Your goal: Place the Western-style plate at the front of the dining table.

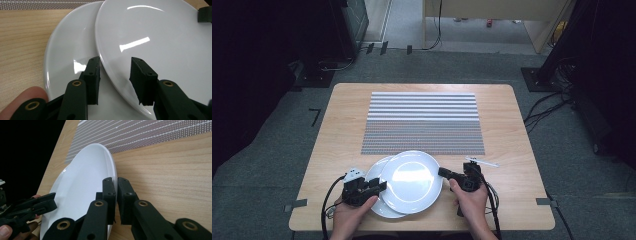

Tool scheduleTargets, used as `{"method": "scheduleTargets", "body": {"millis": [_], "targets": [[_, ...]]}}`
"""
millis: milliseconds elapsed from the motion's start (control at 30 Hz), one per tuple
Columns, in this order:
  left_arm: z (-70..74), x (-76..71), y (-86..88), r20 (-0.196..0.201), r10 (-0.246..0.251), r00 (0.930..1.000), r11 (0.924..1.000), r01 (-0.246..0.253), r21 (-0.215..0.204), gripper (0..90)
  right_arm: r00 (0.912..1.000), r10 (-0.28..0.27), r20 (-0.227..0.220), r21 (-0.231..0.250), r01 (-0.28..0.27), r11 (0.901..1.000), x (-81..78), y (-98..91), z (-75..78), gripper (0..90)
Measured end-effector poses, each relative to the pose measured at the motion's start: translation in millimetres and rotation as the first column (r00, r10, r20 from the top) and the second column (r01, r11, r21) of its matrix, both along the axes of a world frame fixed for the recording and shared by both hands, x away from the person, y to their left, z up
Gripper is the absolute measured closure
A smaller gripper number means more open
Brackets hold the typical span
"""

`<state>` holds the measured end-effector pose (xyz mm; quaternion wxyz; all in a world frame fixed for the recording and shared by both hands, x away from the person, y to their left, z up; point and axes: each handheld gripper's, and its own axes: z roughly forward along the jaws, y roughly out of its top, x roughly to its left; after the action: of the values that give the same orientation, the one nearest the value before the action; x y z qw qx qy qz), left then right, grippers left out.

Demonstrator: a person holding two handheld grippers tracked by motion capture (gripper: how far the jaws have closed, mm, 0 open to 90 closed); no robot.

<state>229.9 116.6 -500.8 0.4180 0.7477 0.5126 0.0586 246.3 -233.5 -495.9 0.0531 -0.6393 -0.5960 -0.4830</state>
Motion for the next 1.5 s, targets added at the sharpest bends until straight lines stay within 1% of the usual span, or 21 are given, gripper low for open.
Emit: {"method": "scheduleTargets", "body": {"millis": [67, 167, 233, 267, 333, 367, 433, 600, 733, 833, 933, 1000, 1167, 1333, 1500], "targets": [[0.1, -0.1, -0.1, 0.001, 0.001, 1.0, 1.0, -0.001, 0.002, 60.9, 0.9999, 0.008, -0.008, -0.003, -0.008, 1.0, 0.2, 0.3, 0.2, 84.3], [0.0, -0.1, -0.1, 0.002, 0.003, 1.0, 1.0, -0.003, 0.001, 61.4, 0.9992, 0.032, -0.026, -0.009, -0.032, 0.9994, -0.4, 3.2, 0.2, 79.7], [0.1, -0.1, -0.1, 0.002, 0.002, 1.0, 1.0, -0.002, 0.002, 61.4, 0.9987, 0.037, -0.035, -0.025, -0.038, 0.999, -1.4, 6.4, -0.6, 81.2], [0.1, -0.2, -0.3, 0.002, 0.003, 1.0, 1.0, -0.003, 0.001, 61.4, 0.9989, 0.031, -0.035, -0.03, -0.032, 0.999, -1.9, 7.1, -1.1, 81.8], [0.1, -0.2, -0.2, 0.002, 0.002, 1.0, 1.0, -0.002, 0.001, 61.2, 0.9988, 0.021, -0.044, -0.007, -0.022, 0.9997, -1.8, 6.1, -2.1, 83.3], [0.1, -0.1, -0.1, 0.001, 0.002, 1.0, 1.0, -0.002, 0.0, 61.1, 0.9985, 0.019, -0.051, 0.015, -0.019, 0.9997, -1.4, 4.3, -3.1, 84.4], [-0.1, 0.3, -0.2, -0.001, 0.0, 1.0, 1.0, 0.0, -0.005, 60.6, 0.9973, 0.013, -0.073, 0.077, -0.008, 0.997, -0.7, 0.2, -5.7, 85.8], [0.0, 0.4, -0.2, -0.002, -0.004, 1.0, 1.0, 0.004, -0.004, 59.0, 0.9985, 0.001, -0.055, 0.078, 0.004, 0.9969, -0.5, -1.7, -4.3, 86.6], [0.1, 0.8, 0.8, -0.005, -0.001, 1.0, 1.0, 0.001, -0.01, 58.2, 0.9985, -0.016, -0.053, 0.088, 0.021, 0.9959, 0.9, -10.0, -0.9, 86.9], [-0.1, 1.7, 0.9, -0.015, 0.0, 0.9999, 0.9994, 0.0, -0.033, 55.2, 0.9977, -0.027, -0.062, 0.092, 0.033, 0.9952, 2.5, -17.1, -1.4, 86.8], [-0.1, 2.0, 0.2, -0.02, -0.007, 0.9998, 0.9991, 0.006, -0.042, 54.1, 0.9972, -0.027, -0.07, 0.092, 0.033, 0.9952, 3.8, -18.7, -3.9, 86.8], [-0.1, 2.2, -0.1, -0.023, -0.011, 0.9997, 0.9989, 0.01, -0.046, 53.8, 0.9966, -0.028, -0.077, 0.106, 0.036, 0.9937, 4.2, -19.2, -5.6, 86.9], [-0.8, 2.9, -0.4, -0.042, -0.02, 0.9989, 0.9971, 0.017, -0.074, 54.1, 0.9958, -0.04, -0.082, 0.131, 0.051, 0.9901, 3.9, -20.1, -9.8, 87.0], [-1.6, 2.9, -3.0, -0.055, -0.035, 0.9978, 0.9949, 0.03, -0.097, 54.6, 0.9952, -0.053, -0.083, 0.148, 0.064, 0.9869, 3.4, -20.4, -13.0, 87.0], [-2.8, 2.1, -8.4, -0.067, -0.064, 0.9957, 0.9921, 0.056, -0.113, 57.5, 0.9963, -0.056, -0.065, 0.145, 0.065, 0.9872, 2.5, -18.9, -13.4, 86.9]]}}
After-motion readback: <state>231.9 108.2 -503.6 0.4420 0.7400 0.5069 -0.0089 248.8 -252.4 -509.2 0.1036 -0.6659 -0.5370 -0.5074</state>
